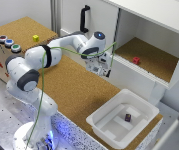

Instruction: Go open the drawer

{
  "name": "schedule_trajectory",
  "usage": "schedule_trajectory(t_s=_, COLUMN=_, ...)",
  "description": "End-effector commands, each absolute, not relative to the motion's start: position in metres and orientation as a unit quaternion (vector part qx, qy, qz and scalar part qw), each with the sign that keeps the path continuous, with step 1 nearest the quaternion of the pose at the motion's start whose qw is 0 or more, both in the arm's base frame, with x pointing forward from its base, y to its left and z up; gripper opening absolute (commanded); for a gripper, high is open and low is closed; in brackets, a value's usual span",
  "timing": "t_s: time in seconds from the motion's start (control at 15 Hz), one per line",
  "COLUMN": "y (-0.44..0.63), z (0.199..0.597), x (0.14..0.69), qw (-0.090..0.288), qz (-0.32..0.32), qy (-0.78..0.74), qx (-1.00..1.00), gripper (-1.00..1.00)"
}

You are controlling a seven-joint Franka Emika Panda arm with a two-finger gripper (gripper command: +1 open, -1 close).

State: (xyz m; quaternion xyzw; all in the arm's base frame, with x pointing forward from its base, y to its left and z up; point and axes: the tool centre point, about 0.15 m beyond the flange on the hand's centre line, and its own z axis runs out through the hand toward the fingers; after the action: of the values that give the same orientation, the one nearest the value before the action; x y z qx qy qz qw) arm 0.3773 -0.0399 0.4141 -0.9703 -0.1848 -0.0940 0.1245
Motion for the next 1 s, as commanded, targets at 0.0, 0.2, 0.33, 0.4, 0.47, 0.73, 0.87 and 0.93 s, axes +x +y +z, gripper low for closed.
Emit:
schedule_trajectory(t_s=0.0, y=0.05, z=0.412, x=0.336, qw=0.123, qz=-0.095, qy=-0.166, qx=-0.974, gripper=1.0)
schedule_trajectory(t_s=0.2, y=0.096, z=0.413, x=0.317, qw=0.132, qz=-0.077, qy=-0.151, qx=-0.977, gripper=1.0)
schedule_trajectory(t_s=0.33, y=0.128, z=0.415, x=0.308, qw=0.131, qz=-0.08, qy=-0.133, qx=-0.979, gripper=1.0)
schedule_trajectory(t_s=0.4, y=0.144, z=0.416, x=0.305, qw=0.129, qz=-0.084, qy=-0.135, qx=-0.979, gripper=1.0)
schedule_trajectory(t_s=0.47, y=0.159, z=0.415, x=0.303, qw=0.128, qz=-0.088, qy=-0.133, qx=-0.979, gripper=1.0)
schedule_trajectory(t_s=0.73, y=0.208, z=0.414, x=0.292, qw=0.095, qz=-0.11, qy=-0.129, qx=-0.981, gripper=1.0)
schedule_trajectory(t_s=0.87, y=0.228, z=0.407, x=0.292, qw=0.101, qz=-0.113, qy=-0.131, qx=-0.98, gripper=1.0)
schedule_trajectory(t_s=0.93, y=0.237, z=0.404, x=0.294, qw=0.103, qz=-0.114, qy=-0.132, qx=-0.979, gripper=1.0)
